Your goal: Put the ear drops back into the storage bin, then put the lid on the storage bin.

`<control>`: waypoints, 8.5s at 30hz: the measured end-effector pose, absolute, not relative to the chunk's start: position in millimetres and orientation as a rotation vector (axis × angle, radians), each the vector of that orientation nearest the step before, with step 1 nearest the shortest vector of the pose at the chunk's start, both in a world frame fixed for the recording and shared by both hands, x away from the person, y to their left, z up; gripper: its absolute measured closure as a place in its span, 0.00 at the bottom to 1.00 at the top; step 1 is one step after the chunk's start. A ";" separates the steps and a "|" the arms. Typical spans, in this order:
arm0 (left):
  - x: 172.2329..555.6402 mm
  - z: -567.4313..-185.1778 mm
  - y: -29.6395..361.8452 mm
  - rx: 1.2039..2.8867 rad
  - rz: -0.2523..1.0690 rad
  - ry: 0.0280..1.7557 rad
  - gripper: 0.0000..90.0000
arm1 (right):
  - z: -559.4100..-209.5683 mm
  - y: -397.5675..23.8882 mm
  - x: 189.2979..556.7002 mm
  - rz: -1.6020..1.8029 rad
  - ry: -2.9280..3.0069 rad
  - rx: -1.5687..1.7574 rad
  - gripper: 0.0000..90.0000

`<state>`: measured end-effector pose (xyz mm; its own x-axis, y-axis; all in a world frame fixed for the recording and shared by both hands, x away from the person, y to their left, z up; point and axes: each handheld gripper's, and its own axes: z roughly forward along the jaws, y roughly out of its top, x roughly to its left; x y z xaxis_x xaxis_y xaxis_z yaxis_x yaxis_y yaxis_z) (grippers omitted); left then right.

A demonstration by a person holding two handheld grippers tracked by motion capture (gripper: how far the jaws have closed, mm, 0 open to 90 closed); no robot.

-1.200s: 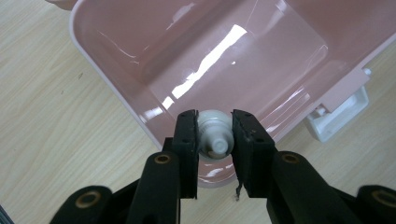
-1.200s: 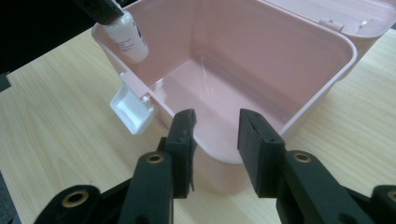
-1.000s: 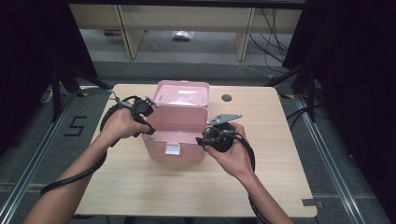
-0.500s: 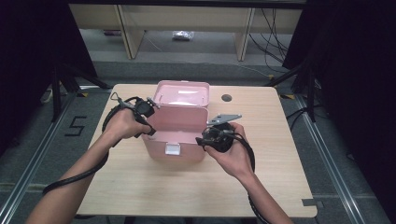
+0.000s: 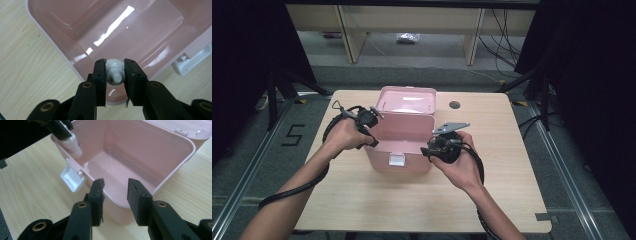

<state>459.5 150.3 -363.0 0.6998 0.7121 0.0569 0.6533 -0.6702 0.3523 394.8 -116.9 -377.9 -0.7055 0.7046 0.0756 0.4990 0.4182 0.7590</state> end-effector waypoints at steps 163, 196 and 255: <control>485.3 -401.7 131.4 2.740 0.152 1.194 0.79 | -375.0 -114.2 392.4 1.180 2.415 1.091 0.74; 487.7 -401.9 130.3 2.744 0.129 1.232 0.75 | -373.2 -114.3 391.8 1.176 2.419 1.098 0.73; 407.2 -352.4 146.5 2.294 0.239 0.913 0.85 | -357.0 -143.3 457.4 1.162 2.306 1.300 0.73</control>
<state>407.2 146.5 -352.4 0.7412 0.6680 -0.0665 0.5498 -0.5472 0.6310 457.4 -143.3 -357.0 -0.5706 0.8058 0.1583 0.6065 0.2836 0.7428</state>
